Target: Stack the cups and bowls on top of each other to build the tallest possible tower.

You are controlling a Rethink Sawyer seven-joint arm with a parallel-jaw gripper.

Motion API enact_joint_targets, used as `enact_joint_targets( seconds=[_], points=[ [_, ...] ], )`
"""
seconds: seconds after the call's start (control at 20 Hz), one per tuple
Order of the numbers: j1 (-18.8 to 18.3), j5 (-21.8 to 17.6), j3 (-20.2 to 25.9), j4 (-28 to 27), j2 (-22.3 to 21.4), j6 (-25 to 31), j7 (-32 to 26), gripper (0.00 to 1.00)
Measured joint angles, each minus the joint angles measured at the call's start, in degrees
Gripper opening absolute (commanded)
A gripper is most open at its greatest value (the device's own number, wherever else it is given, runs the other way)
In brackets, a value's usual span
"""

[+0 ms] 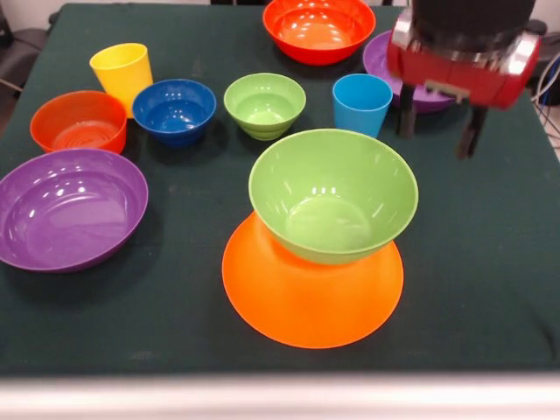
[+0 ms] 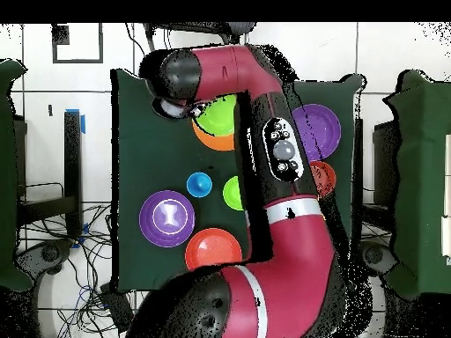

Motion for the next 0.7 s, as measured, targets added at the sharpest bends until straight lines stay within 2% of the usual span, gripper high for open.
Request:
enact_joint_targets(
  seconds=[0.3,0.7],
  points=[
    [0.1,2.8,0.0,-0.1,-5.7,6.4,0.0,1.00],
    [0.1,3.3,0.0,-0.2,-9.0,7.6,0.0,1.00]
  ],
)
